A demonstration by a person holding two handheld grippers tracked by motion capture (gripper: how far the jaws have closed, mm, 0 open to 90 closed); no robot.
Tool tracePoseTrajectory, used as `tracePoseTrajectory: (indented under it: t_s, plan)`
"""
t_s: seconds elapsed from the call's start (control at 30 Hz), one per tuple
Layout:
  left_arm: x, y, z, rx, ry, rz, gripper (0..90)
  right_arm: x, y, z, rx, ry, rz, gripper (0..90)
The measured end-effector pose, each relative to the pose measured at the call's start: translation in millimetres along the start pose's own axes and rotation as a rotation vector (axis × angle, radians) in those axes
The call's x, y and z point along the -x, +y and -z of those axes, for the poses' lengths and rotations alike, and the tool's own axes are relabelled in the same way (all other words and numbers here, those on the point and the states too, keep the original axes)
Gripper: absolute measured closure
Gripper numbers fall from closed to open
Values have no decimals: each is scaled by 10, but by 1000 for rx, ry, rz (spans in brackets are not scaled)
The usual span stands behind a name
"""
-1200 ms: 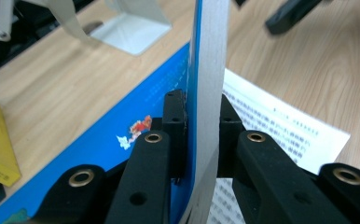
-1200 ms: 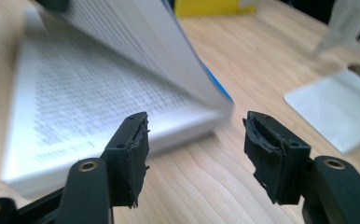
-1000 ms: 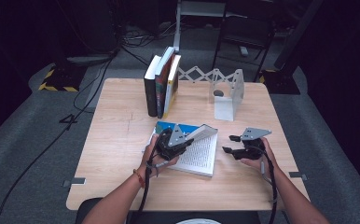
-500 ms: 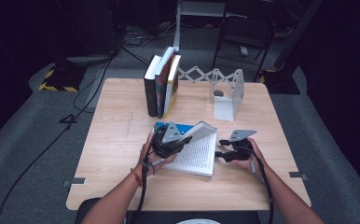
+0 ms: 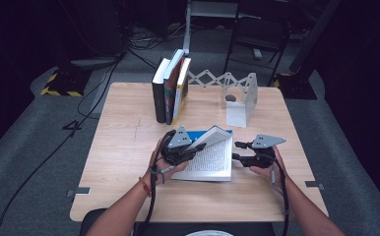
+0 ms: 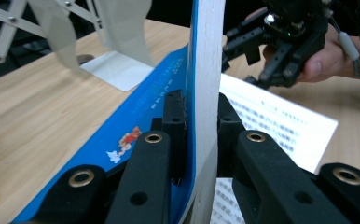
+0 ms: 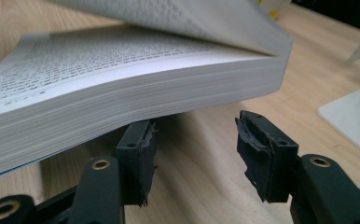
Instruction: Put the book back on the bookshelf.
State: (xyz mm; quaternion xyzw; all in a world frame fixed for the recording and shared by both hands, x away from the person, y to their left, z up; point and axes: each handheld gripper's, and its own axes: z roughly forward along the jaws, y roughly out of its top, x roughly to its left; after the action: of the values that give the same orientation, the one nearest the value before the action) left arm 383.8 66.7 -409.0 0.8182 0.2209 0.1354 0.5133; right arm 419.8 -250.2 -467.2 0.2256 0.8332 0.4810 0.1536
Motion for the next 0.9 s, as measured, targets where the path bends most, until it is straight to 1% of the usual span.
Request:
tracePoseTrajectory:
  t_s: [0.03,0.07,0.17,0.2,0.23,0.33,0.37,0.4,0.43,0.5,0.57,0.6,0.63,0.67,0.73,0.77,0.83,0.87,0.9]
  plan:
    - [0,0,0,0,0,0,795,0,0,0,0,0,0,487]
    - [20,16,-21,-3,-7,-2,795,6,17,45,20,-1,-8,493]
    - [75,66,-82,-18,-33,-12,792,19,35,144,40,-26,-3,495]
    - [90,80,-94,-16,-38,-4,792,26,41,193,48,-33,-7,498]
    - [96,98,-101,-14,-47,-10,791,33,46,222,60,-36,-11,505]
    - [95,130,-110,-8,-86,16,787,46,89,312,101,-43,-17,508]
    - [100,139,-107,-8,-92,22,782,47,113,342,116,-47,-16,510]
    - [108,144,-94,-13,-83,15,781,42,134,358,122,-51,-16,519]
    - [111,140,-85,-15,-85,20,779,21,162,370,123,-59,-3,520]
    - [112,115,-56,-14,-93,27,773,-23,203,385,125,-70,6,541]
    - [118,100,-36,-12,-91,27,772,-47,220,391,130,-68,13,550]
    - [130,85,-12,-7,-89,29,770,-102,266,402,131,-75,32,550]
    - [141,70,15,0,-83,26,770,-102,266,402,131,-75,32,550]
    - [146,50,52,10,-81,25,765,-127,288,408,135,-71,34,550]
    - [129,-3,105,40,-91,48,759,-173,344,411,150,-59,47,550]
    - [118,-24,129,46,-98,58,759,-197,371,412,156,-56,50,550]
    - [126,-50,160,58,-92,55,759,-240,429,417,170,-48,63,550]
    - [124,-55,166,58,-94,58,758,-263,459,421,172,-50,74,550]
    - [109,-61,164,66,-104,61,755,-288,497,421,176,-49,73,550]
